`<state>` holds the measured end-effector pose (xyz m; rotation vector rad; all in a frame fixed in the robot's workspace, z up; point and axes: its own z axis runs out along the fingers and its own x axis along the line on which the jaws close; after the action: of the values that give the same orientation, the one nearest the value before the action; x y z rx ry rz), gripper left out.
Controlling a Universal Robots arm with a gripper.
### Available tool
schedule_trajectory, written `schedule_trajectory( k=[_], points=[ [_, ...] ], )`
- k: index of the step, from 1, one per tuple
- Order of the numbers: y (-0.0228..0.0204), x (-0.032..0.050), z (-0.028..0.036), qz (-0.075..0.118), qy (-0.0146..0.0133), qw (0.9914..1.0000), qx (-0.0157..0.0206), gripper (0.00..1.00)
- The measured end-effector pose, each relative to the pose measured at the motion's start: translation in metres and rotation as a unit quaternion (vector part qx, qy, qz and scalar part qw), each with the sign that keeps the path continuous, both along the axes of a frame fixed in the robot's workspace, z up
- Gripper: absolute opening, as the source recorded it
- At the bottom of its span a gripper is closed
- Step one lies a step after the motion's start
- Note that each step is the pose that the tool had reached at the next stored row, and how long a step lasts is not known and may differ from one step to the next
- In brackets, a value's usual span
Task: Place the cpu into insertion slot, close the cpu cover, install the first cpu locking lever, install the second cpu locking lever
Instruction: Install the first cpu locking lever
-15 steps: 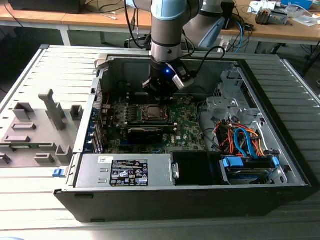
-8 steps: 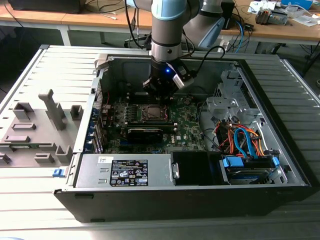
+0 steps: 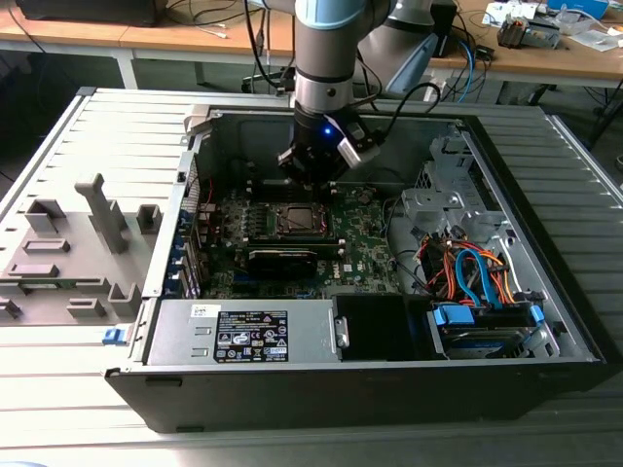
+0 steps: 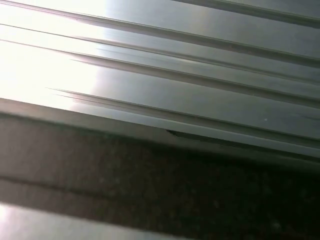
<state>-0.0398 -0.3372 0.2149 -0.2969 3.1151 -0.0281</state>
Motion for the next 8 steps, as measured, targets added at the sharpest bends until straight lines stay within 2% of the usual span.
schedule_trajectory(
  k=[2, 4, 5, 6, 8],
  points=[
    [-0.0053, 0.0002, -0.0001, 0.0, 0.0, 1.0, -0.0008, 0.11],
    [-0.0101, 0.0002, -0.0003, 0.0, 0.0, 0.99999, -0.0038, 0.11],
    [-0.0104, 0.0001, -0.0006, -0.005, -0.0001, 0.99994, -0.0092, 0.11],
    [-0.0105, 0.0002, -0.0007, -0.011, -0.0001, 0.99985, -0.0129, 0.11],
    [-0.0105, 0.0003, -0.0012, -0.026, 0.0, 0.99954, -0.0163, 0.11]
  ],
)
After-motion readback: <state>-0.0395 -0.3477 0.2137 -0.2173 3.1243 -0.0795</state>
